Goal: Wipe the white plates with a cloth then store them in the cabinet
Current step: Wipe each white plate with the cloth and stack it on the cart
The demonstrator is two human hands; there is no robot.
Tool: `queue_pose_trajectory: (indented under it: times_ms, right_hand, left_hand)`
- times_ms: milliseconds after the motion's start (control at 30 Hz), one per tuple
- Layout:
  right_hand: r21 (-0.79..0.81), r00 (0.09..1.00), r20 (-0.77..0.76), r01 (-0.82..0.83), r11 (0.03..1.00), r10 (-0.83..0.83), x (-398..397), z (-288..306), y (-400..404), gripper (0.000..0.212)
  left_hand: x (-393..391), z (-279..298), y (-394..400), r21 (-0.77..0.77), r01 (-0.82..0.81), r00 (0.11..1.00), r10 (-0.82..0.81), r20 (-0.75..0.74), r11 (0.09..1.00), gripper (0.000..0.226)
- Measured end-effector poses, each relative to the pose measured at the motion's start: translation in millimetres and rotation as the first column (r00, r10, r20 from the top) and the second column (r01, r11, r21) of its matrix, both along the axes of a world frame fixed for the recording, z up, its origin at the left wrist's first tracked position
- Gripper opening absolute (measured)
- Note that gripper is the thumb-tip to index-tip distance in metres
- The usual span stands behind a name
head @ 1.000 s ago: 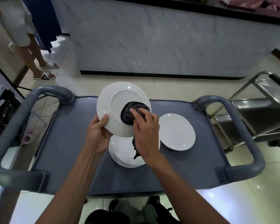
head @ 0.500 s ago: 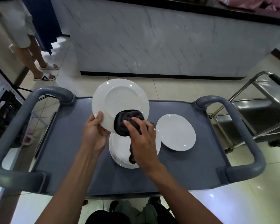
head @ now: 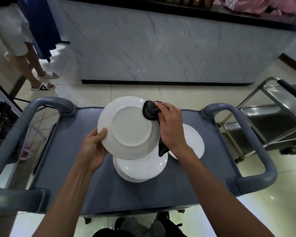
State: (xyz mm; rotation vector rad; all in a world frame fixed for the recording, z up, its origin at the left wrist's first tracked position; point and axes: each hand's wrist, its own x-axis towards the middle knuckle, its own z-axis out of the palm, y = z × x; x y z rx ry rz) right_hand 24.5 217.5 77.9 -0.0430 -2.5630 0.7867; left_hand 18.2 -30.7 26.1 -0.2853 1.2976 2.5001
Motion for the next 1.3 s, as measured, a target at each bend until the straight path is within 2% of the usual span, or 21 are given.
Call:
queue_pose_trajectory:
  times_ms: [200, 367, 467, 600, 767, 867, 1000, 1167, 1300]
  right_hand:
    - [0.16, 0.997, 0.044, -0.069, 0.985, 0.062, -17.4, 8.5, -10.4, 0.037]
    - [0.267, 0.988, 0.062, -0.155, 0.951, 0.144, -19.3, 7.3, -43.4, 0.045]
    - [0.29, 0.978, 0.075, -0.208, 0.934, 0.195, -13.2, 2.8, -60.8, 0.047]
    - [0.295, 0.962, 0.133, -0.268, 0.917, 0.239, -2.8, -1.9, -71.0, 0.053]
    - [0.289, 0.948, 0.148, -0.313, 0.905, 0.281, 15.8, -9.5, -72.4, 0.045]
    - [0.285, 0.952, 0.139, -0.301, 0.91, 0.271, 21.6, -12.4, -70.9, 0.053]
    - [0.303, 0.972, 0.139, -0.222, 0.927, 0.187, 13.0, -11.6, -64.3, 0.045]
    - [0.188, 0.995, 0.098, -0.054, 0.981, 0.036, -7.6, -11.4, -47.2, 0.042]
    - [0.112, 0.989, 0.149, -0.001, 0.994, -0.016, -12.3, -18.1, -31.1, 0.048]
  left_hand:
    - [4.3, -2.5, 0.4, -0.062, 0.036, 0.999, -0.038, -0.029, 0.997, 0.031]
    - [8.1, 3.3, 15.4, -0.195, 0.076, 0.991, -0.096, -0.095, 0.978, 0.035]
    - [9.3, 2.5, 19.3, -0.218, 0.068, 0.991, -0.09, -0.094, 0.974, 0.042]
    - [11.6, 0.4, 19.4, -0.21, 0.059, 0.993, -0.078, -0.083, 0.976, 0.036]
    - [15.0, -3.9, 21.1, -0.182, 0.032, 0.997, -0.043, -0.059, 0.983, 0.032]
    - [17.1, -5.2, 22.7, -0.172, 0.038, 0.997, -0.048, -0.053, 0.984, 0.035]
    - [18.6, -6.3, 27.1, -0.16, 0.053, 0.997, -0.062, -0.05, 0.986, 0.042]
    - [19.1, -6.8, 27.6, -0.108, 0.021, 0.998, -0.026, -0.048, 0.994, 0.037]
    - [19.2, -8.5, 29.3, -0.064, -0.004, 0.999, 0.001, -0.032, 0.998, 0.033]
